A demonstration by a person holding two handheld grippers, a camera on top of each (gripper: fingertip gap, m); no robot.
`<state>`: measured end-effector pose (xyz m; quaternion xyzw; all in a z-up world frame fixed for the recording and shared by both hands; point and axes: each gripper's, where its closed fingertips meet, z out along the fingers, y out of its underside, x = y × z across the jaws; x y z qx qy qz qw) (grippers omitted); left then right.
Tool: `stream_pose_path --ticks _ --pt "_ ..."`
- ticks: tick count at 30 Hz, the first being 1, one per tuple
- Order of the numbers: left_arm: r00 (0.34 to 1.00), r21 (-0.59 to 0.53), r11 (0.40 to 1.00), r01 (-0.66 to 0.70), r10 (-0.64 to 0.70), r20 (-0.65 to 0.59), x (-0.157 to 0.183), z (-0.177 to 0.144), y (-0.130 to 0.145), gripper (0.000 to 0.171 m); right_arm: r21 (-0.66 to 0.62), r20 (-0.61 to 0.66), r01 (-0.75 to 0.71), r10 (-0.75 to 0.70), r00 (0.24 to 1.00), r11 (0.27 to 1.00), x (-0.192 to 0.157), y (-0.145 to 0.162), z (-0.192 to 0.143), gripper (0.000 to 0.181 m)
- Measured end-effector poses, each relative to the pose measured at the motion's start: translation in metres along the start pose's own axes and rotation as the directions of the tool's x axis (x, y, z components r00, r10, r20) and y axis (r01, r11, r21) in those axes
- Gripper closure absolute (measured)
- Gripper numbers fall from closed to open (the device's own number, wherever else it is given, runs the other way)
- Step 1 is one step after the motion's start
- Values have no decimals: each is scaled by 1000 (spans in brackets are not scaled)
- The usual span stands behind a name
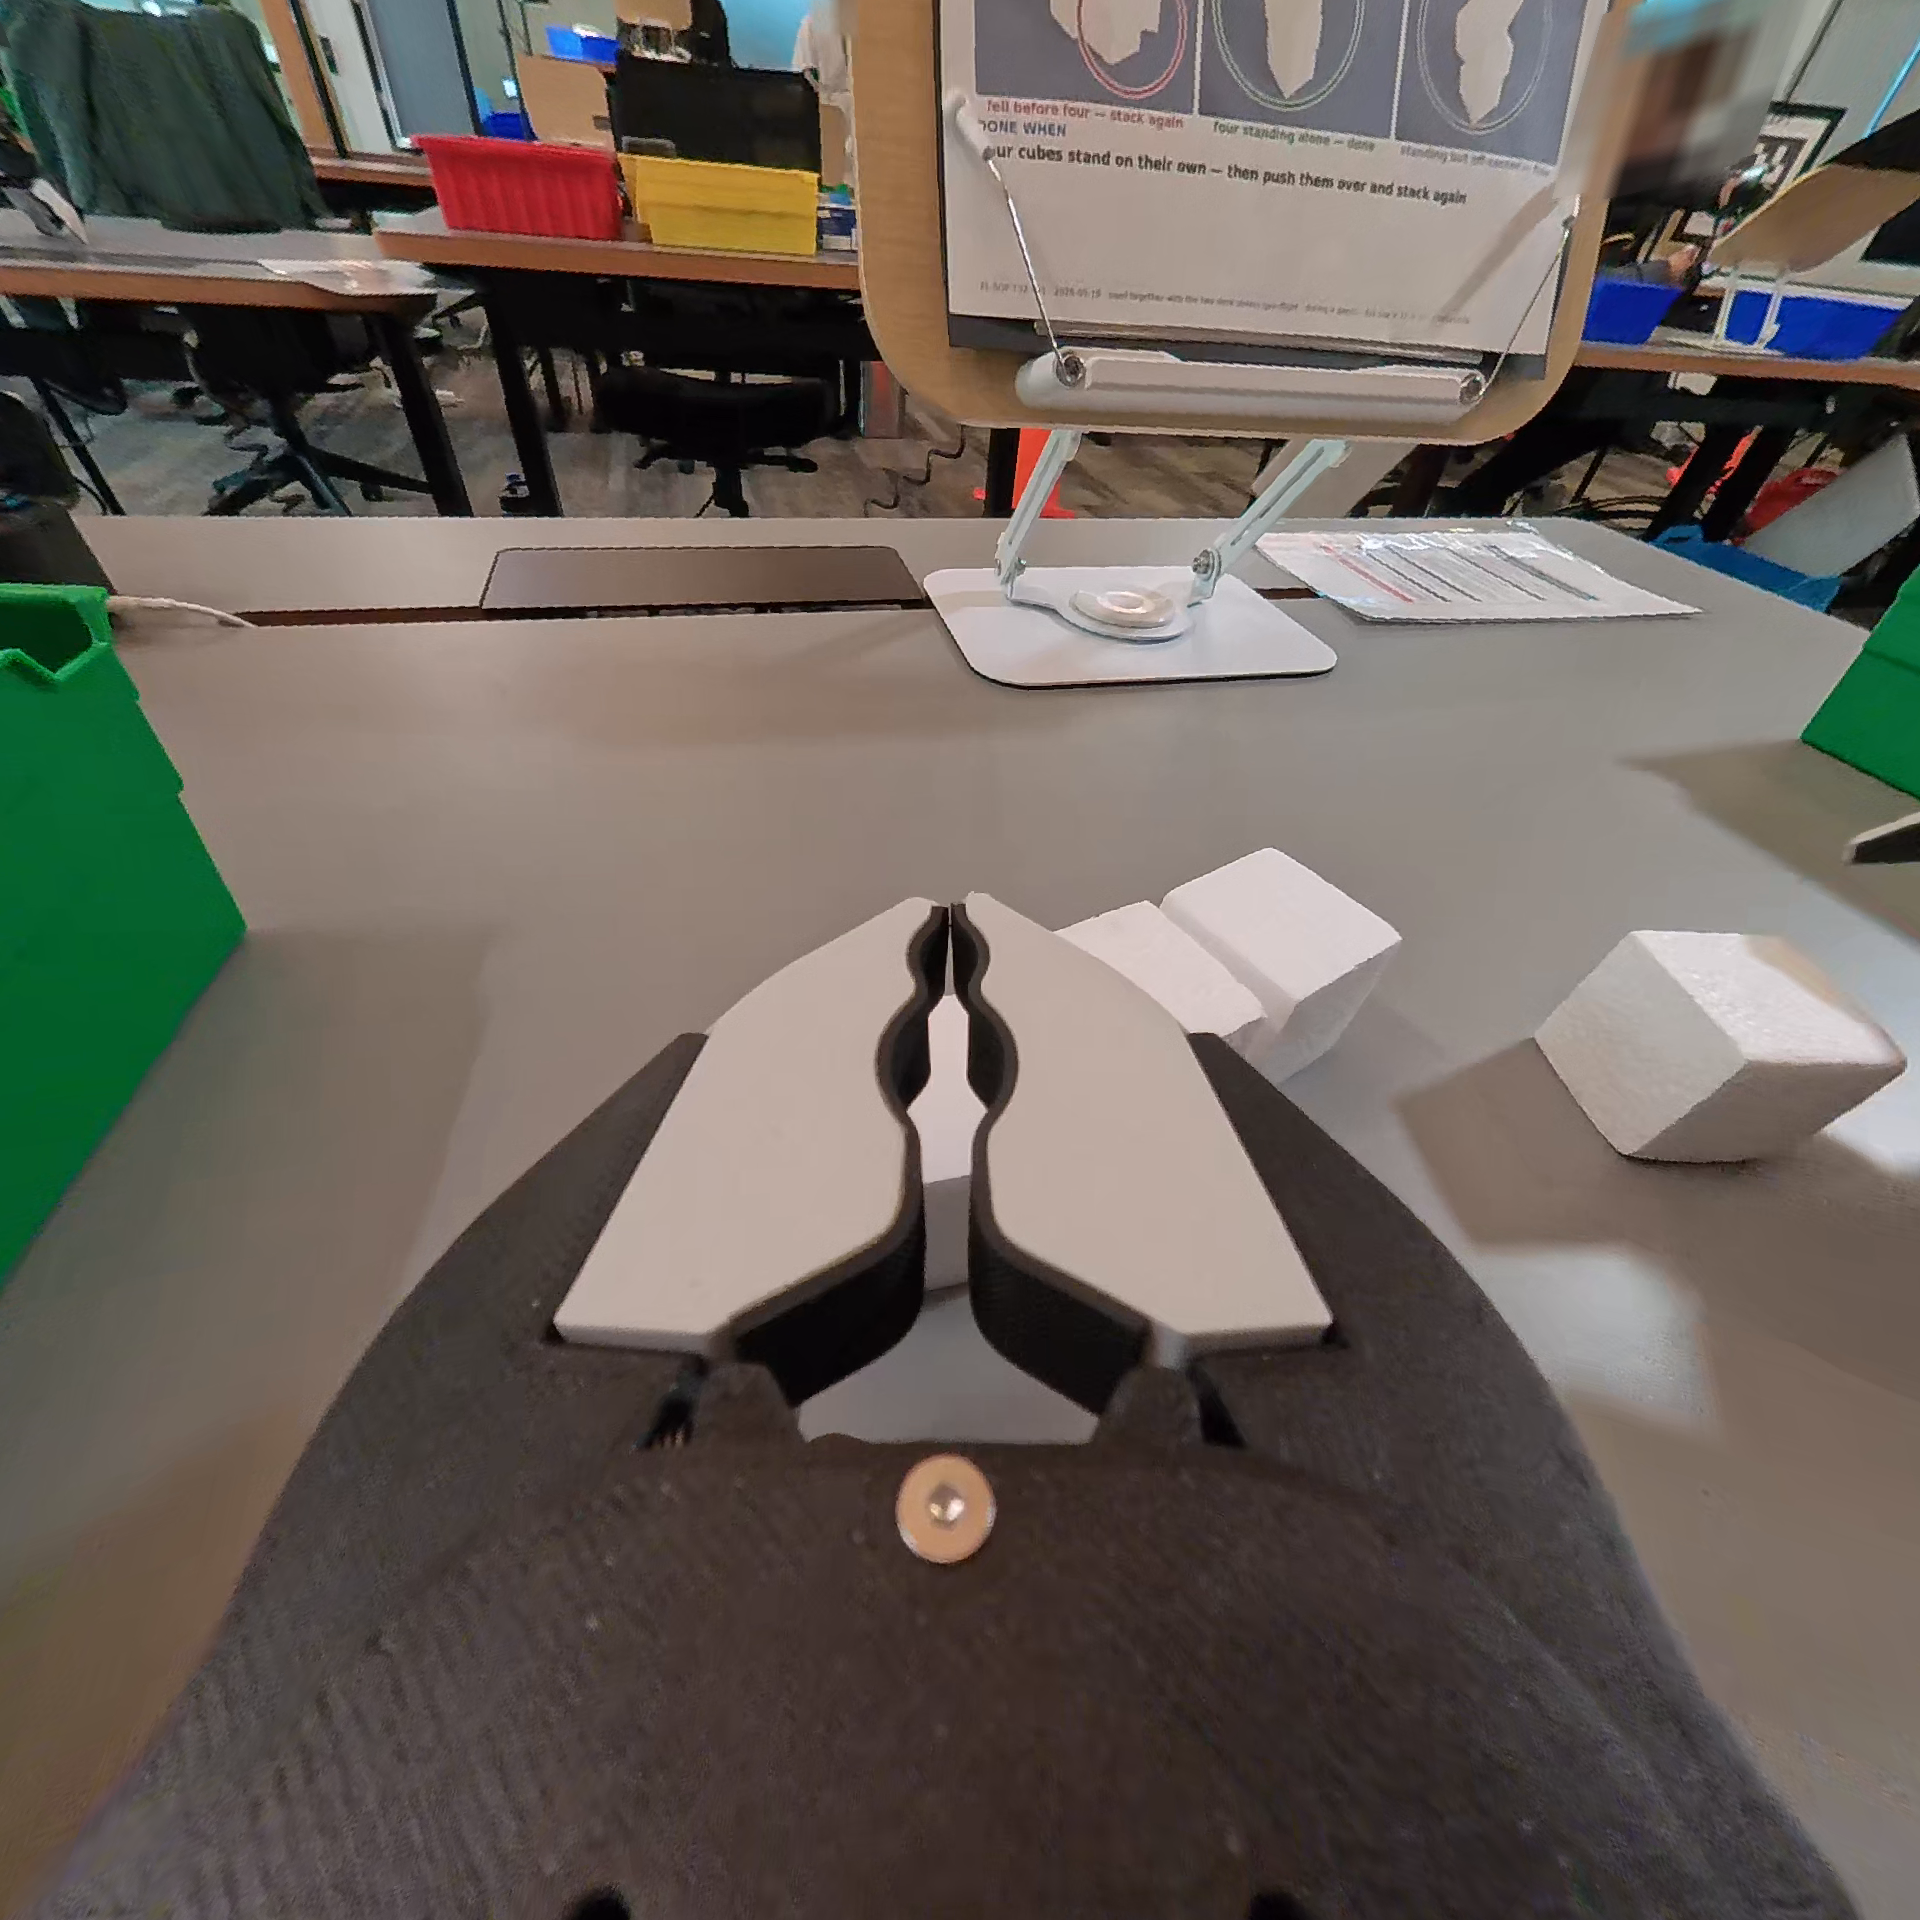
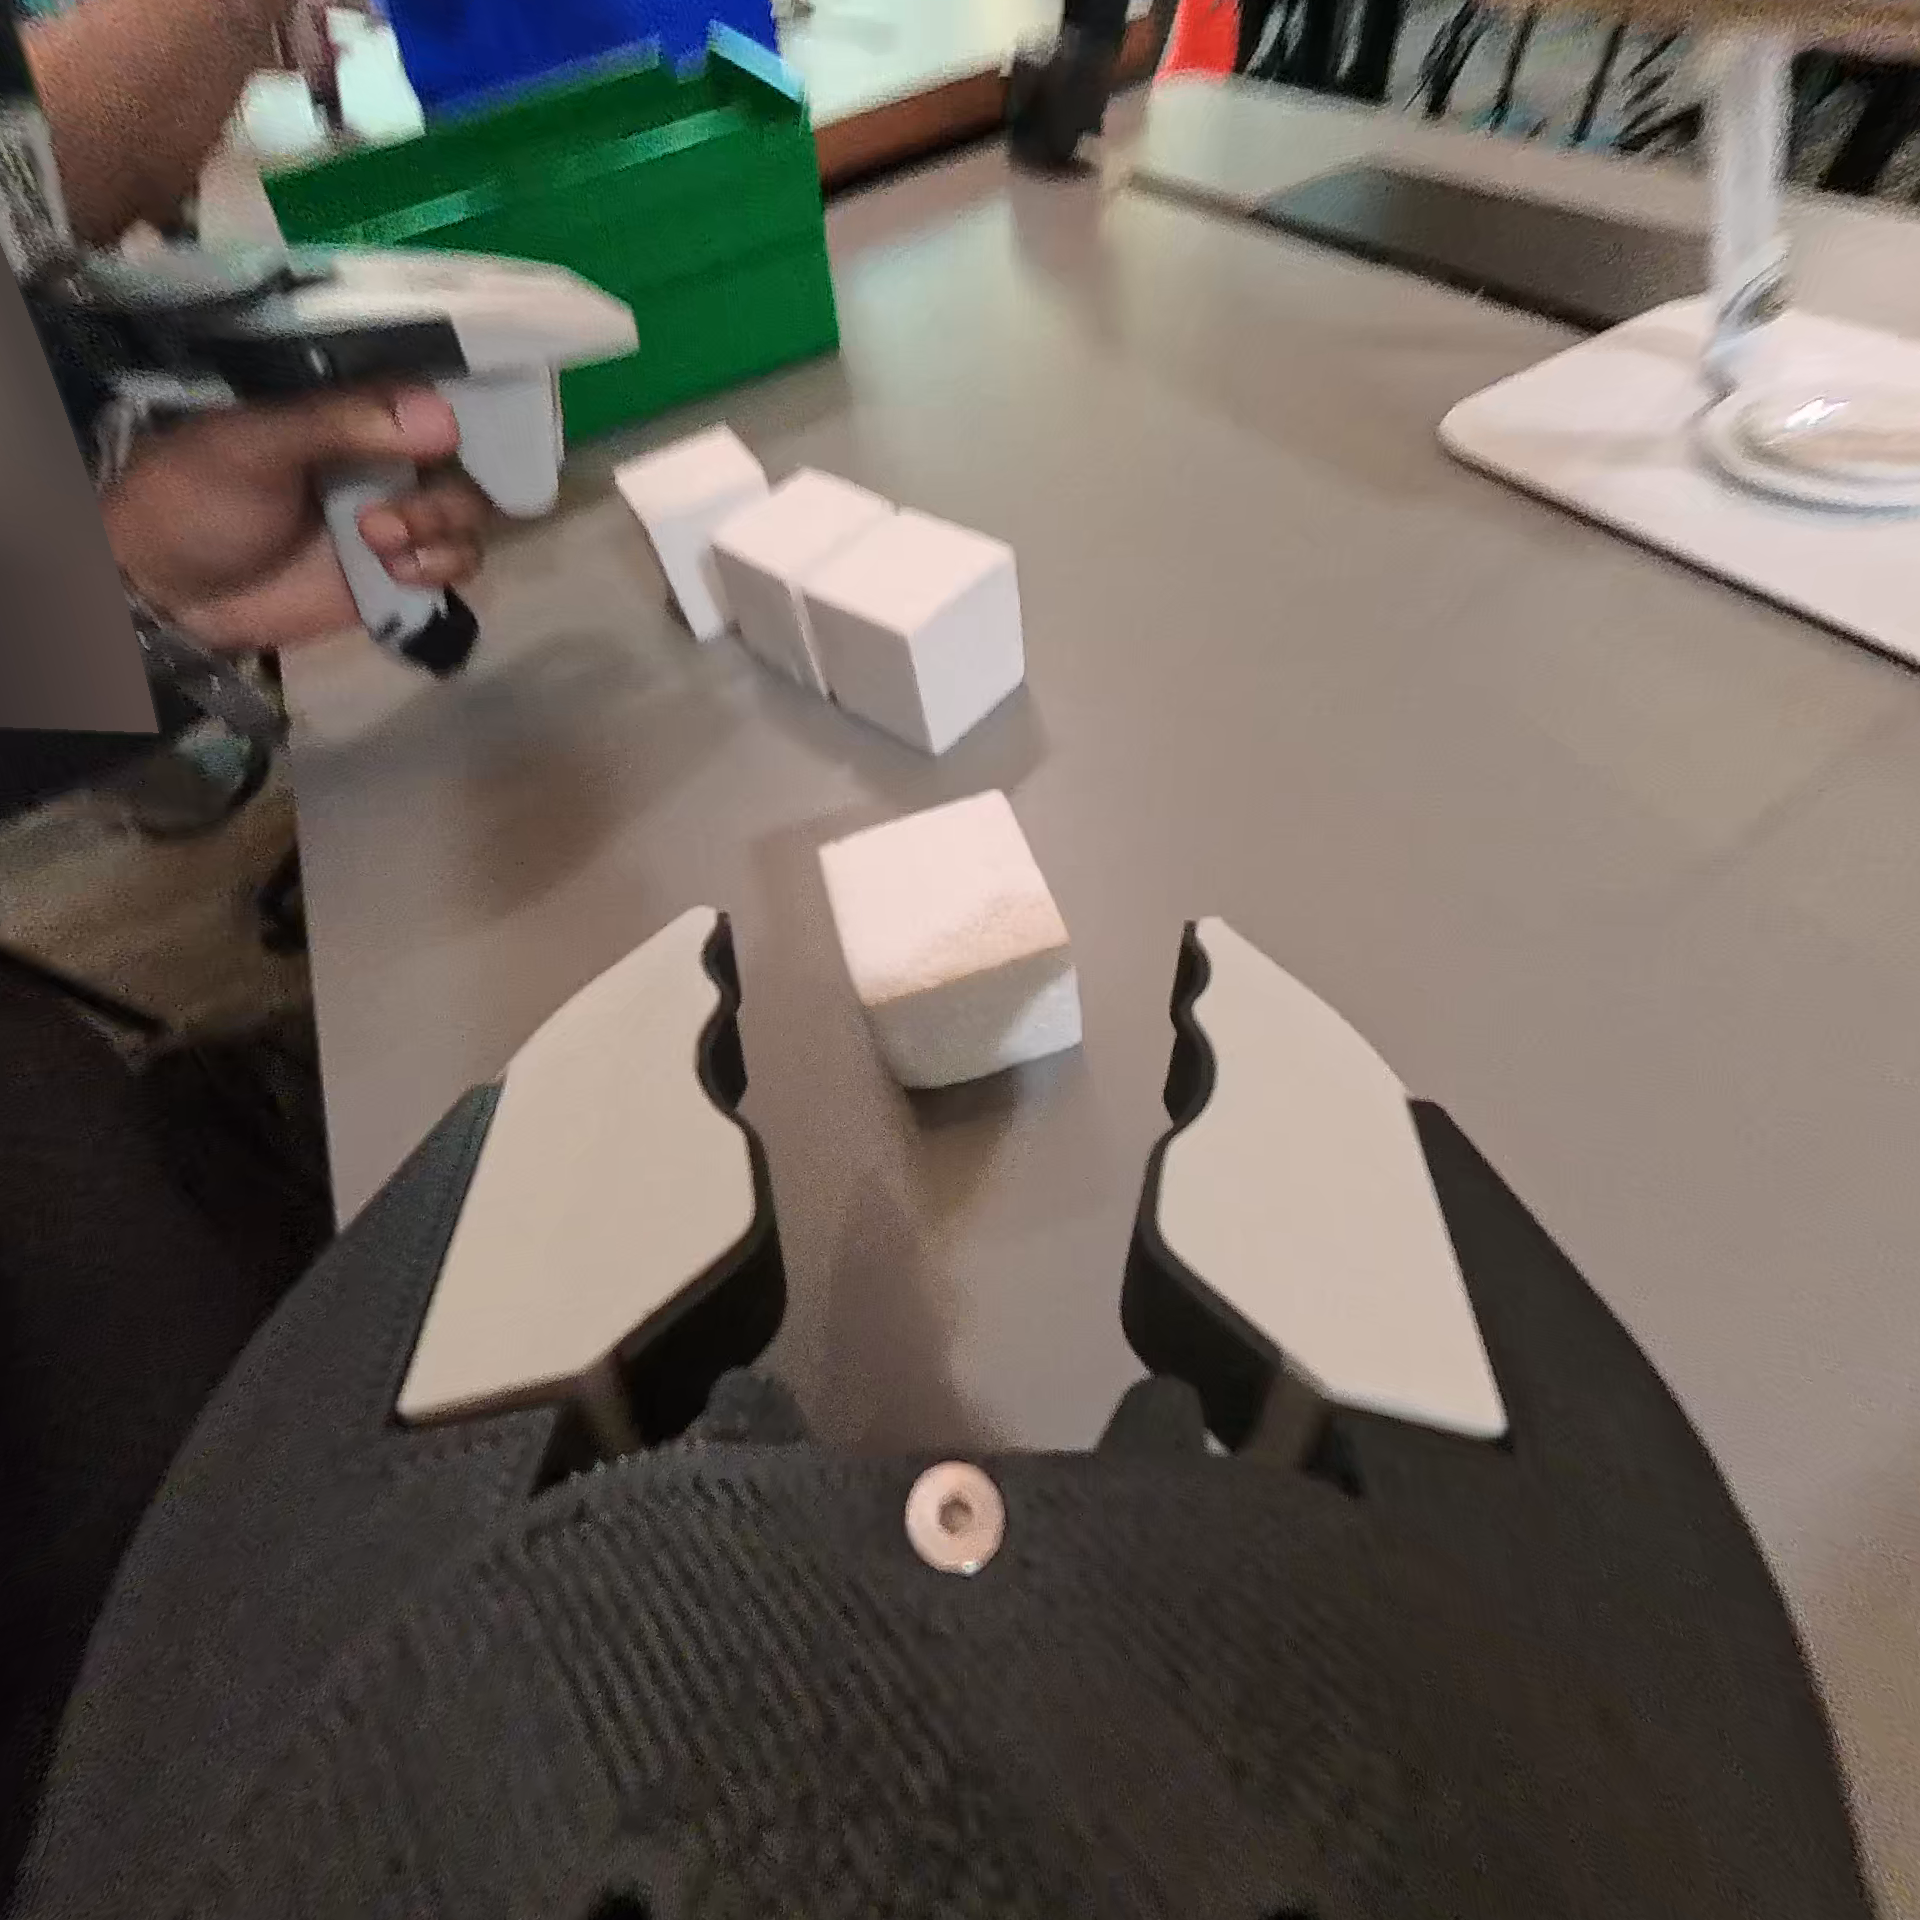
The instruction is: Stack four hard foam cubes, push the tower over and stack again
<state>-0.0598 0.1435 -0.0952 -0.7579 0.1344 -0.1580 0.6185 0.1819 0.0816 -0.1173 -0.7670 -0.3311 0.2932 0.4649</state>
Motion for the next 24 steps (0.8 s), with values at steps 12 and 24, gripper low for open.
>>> stream_pose_path --ticks 12,24 --pt "1000 -9 1000 0 0 -27 9 3 3 170 -98 -65 42 -49 997 994 -10 25 24 102" --pt "999 -16 1000 17 -18 -41 12 3 4 169 -123 -125 191 -206 971 974 -6 21 28 128"
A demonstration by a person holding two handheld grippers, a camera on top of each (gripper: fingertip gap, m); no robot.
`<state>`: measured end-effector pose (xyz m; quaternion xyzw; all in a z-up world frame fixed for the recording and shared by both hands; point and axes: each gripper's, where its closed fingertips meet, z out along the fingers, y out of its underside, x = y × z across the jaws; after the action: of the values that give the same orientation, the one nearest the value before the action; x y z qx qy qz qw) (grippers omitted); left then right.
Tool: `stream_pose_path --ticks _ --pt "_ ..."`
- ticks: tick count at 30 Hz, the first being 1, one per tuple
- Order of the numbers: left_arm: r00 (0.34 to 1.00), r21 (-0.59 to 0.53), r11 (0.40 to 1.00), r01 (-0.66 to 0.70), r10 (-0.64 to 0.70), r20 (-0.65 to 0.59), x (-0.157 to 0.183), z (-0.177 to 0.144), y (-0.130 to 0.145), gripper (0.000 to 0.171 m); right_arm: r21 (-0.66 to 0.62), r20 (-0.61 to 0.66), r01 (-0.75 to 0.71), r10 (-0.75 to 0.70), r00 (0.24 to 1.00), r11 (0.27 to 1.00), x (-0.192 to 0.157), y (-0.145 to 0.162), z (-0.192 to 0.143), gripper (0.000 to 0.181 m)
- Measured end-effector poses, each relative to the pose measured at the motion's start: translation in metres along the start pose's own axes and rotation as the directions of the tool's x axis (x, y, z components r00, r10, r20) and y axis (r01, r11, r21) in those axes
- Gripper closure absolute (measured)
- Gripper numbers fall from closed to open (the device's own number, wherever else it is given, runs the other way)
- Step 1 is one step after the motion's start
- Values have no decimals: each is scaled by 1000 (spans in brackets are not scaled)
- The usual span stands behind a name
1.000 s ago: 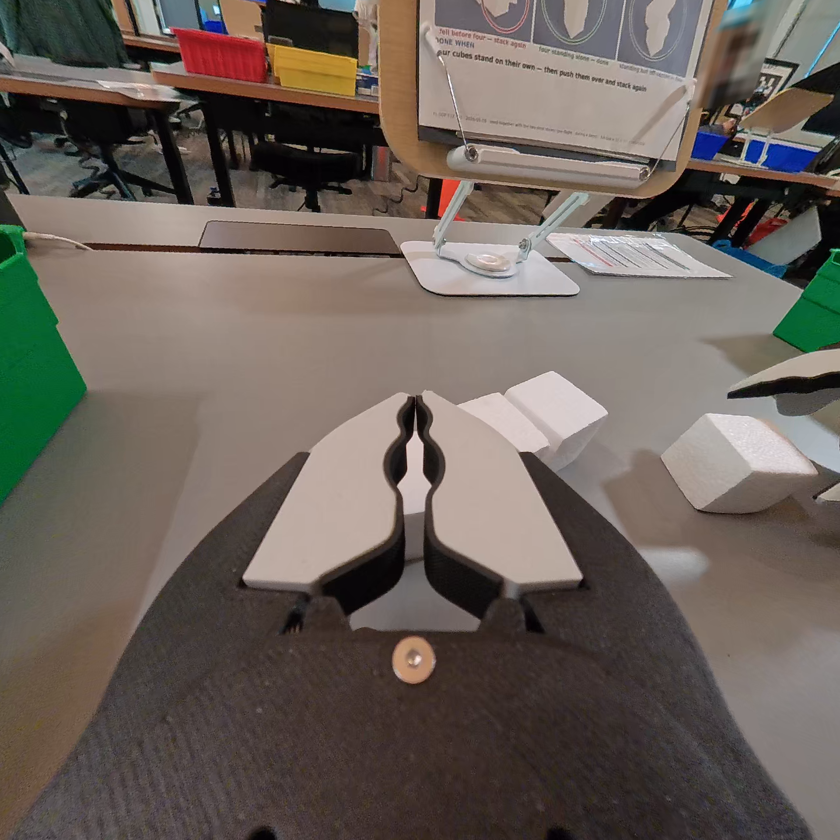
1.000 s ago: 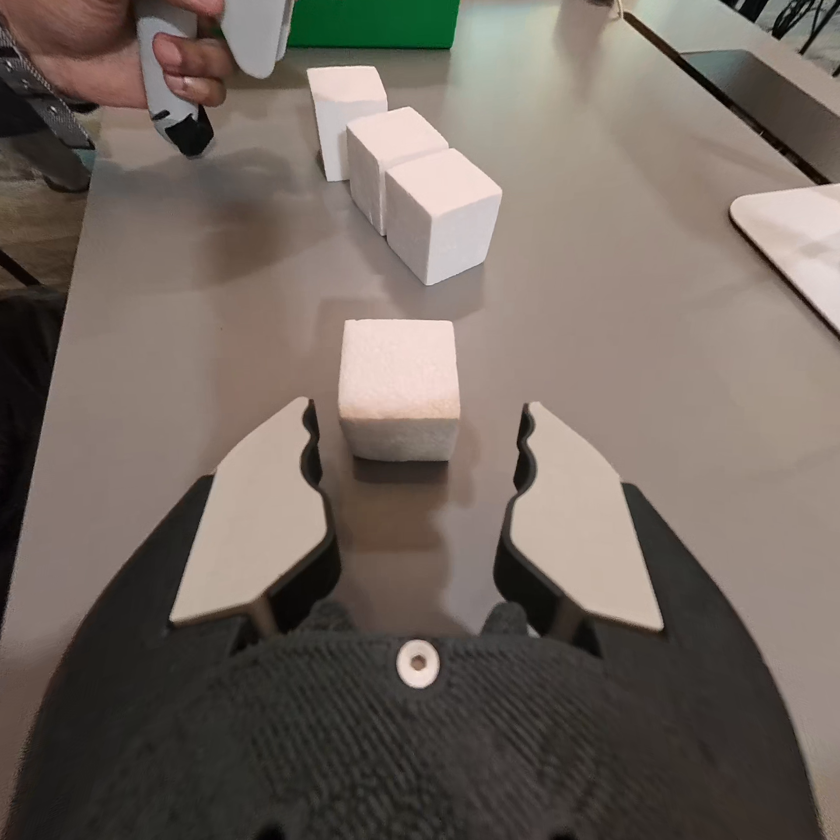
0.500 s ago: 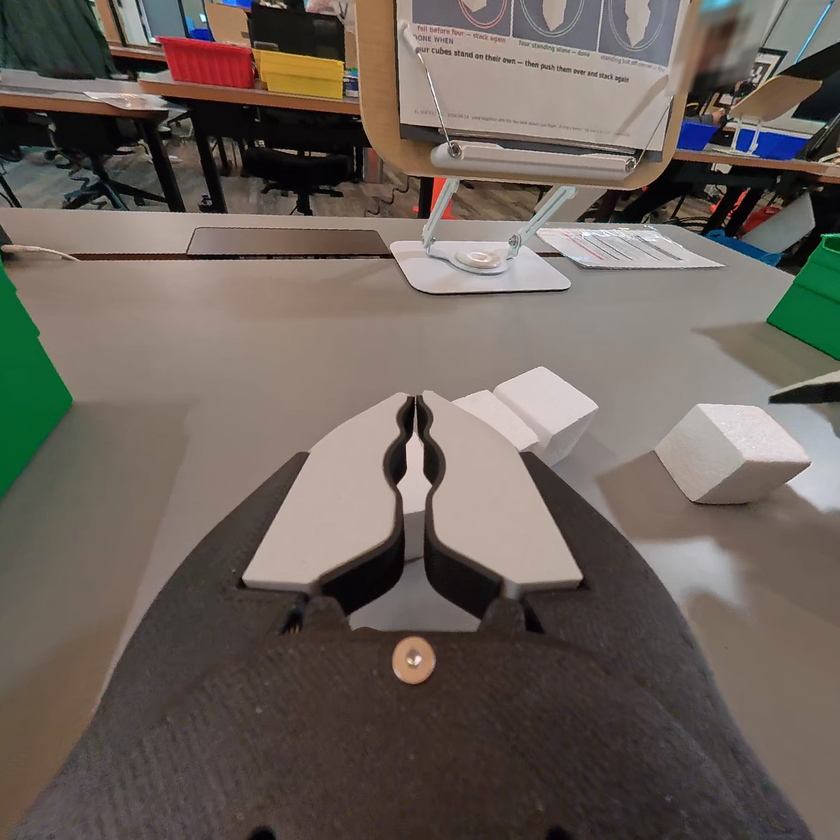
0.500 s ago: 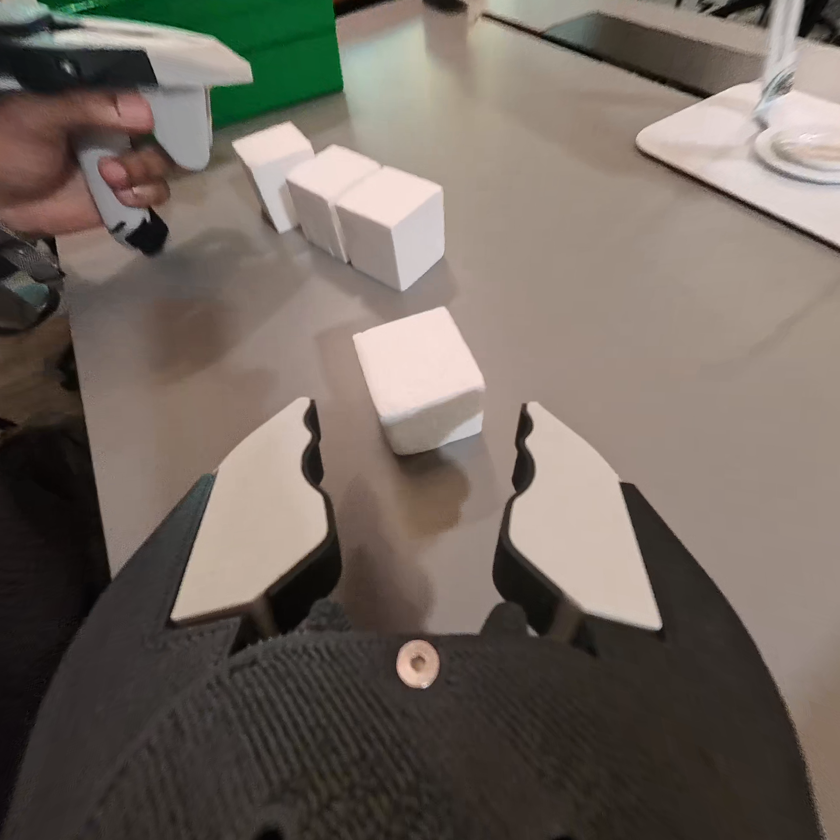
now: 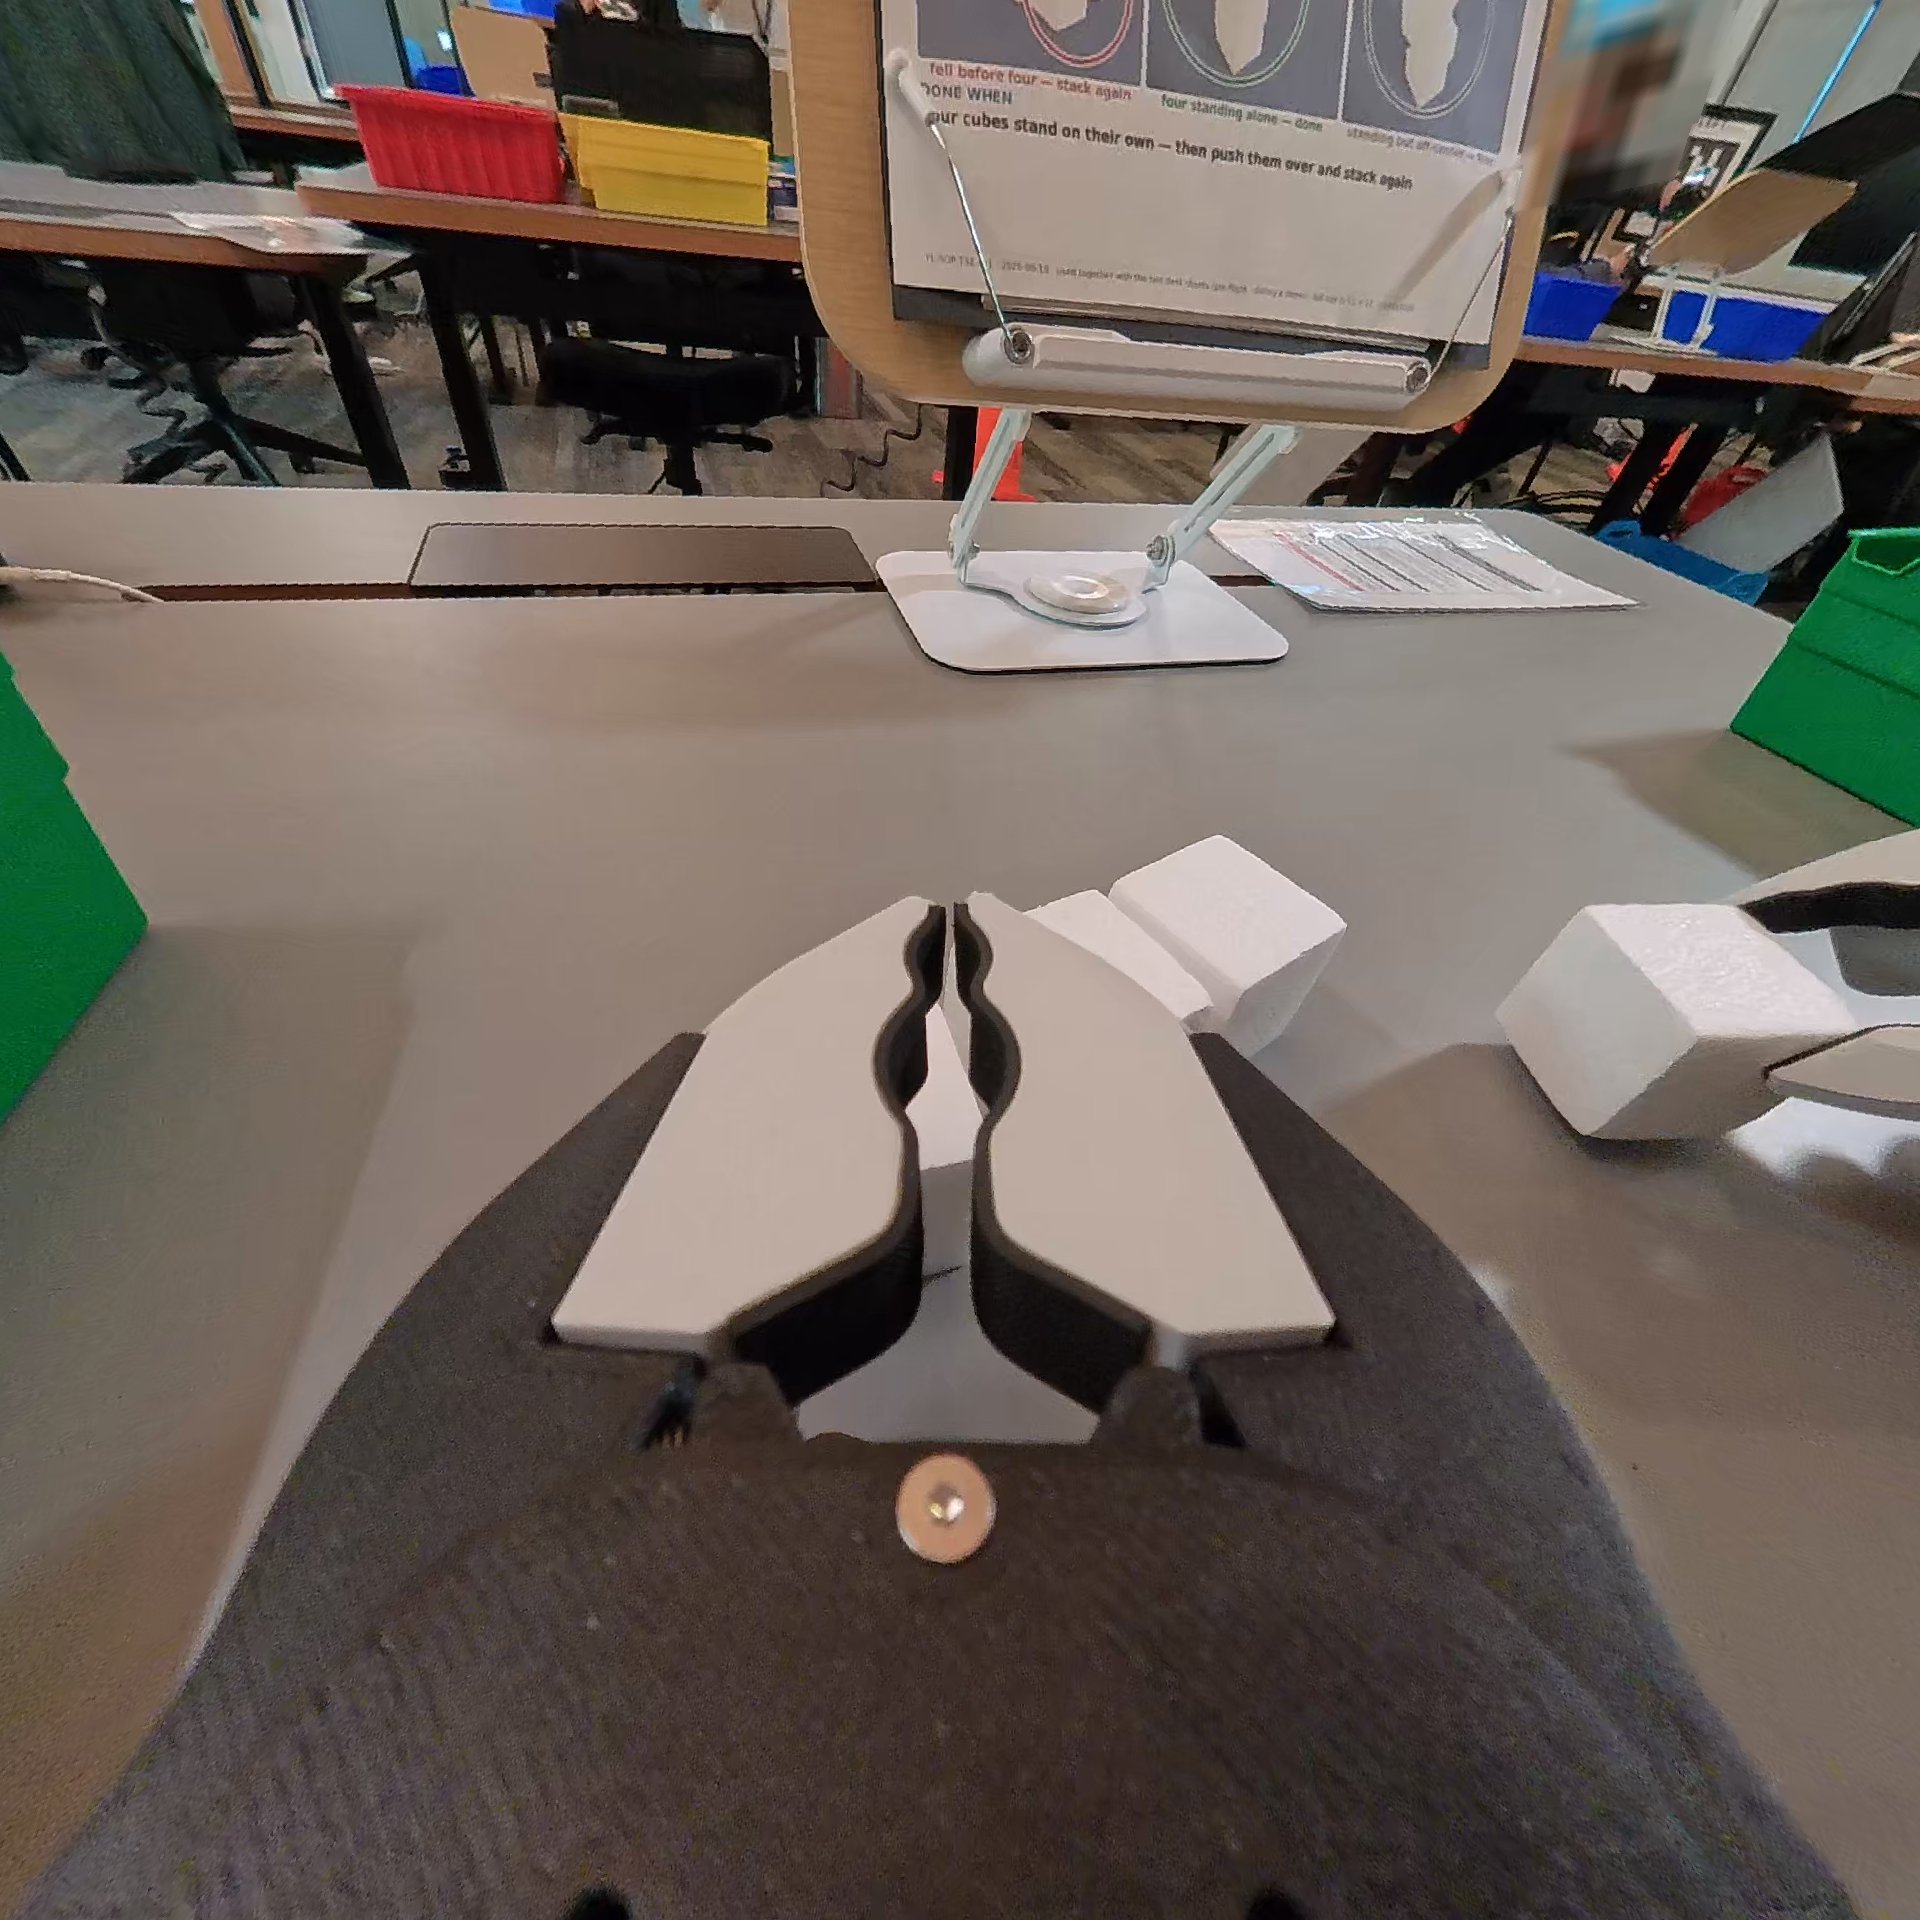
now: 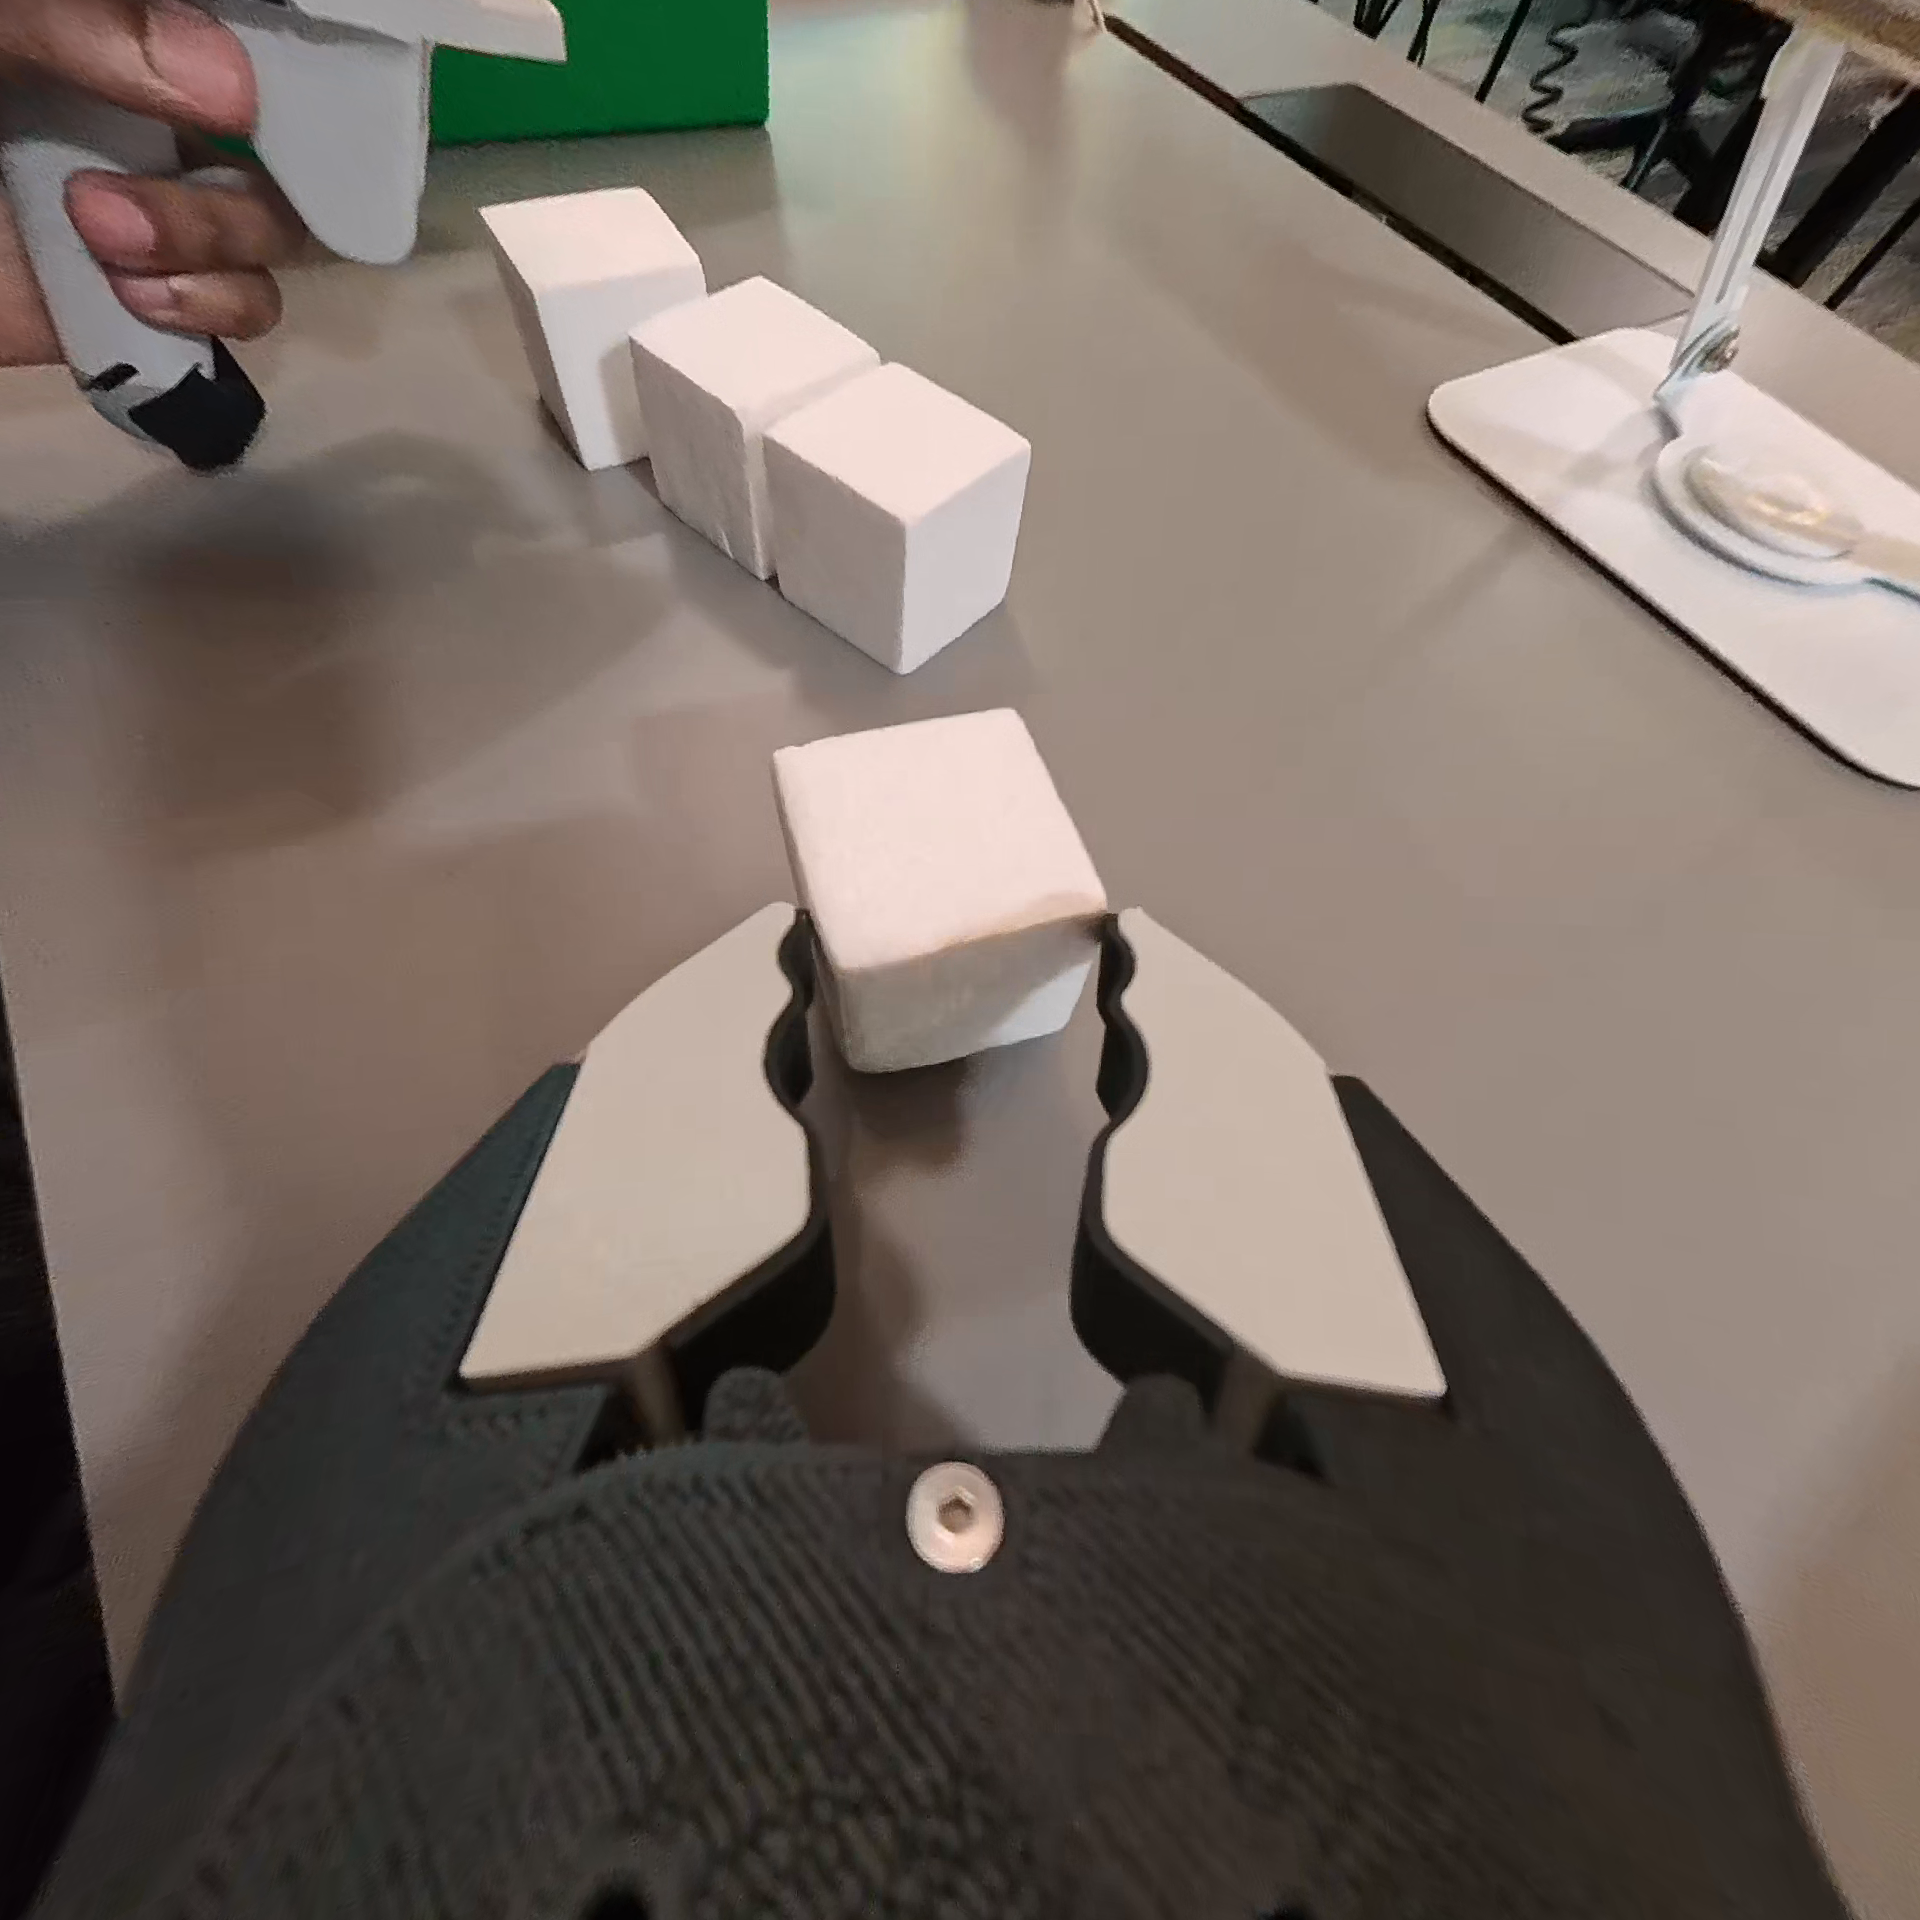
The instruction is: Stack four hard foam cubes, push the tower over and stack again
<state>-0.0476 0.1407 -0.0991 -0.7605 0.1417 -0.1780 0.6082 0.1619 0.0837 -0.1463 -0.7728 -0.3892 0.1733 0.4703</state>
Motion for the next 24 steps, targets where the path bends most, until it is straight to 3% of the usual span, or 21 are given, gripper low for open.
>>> stream_pose_path --ticks 9,24 --pt "1000 0 1000 3 -3 -10 3 -1 0 169 17 88 35 -36 995 999 -4 5 -2 128" --pt "999 -22 1000 21 -22 -25 5 1 4 168 -15 86 89 -87 992 996 -1 10 2 128"
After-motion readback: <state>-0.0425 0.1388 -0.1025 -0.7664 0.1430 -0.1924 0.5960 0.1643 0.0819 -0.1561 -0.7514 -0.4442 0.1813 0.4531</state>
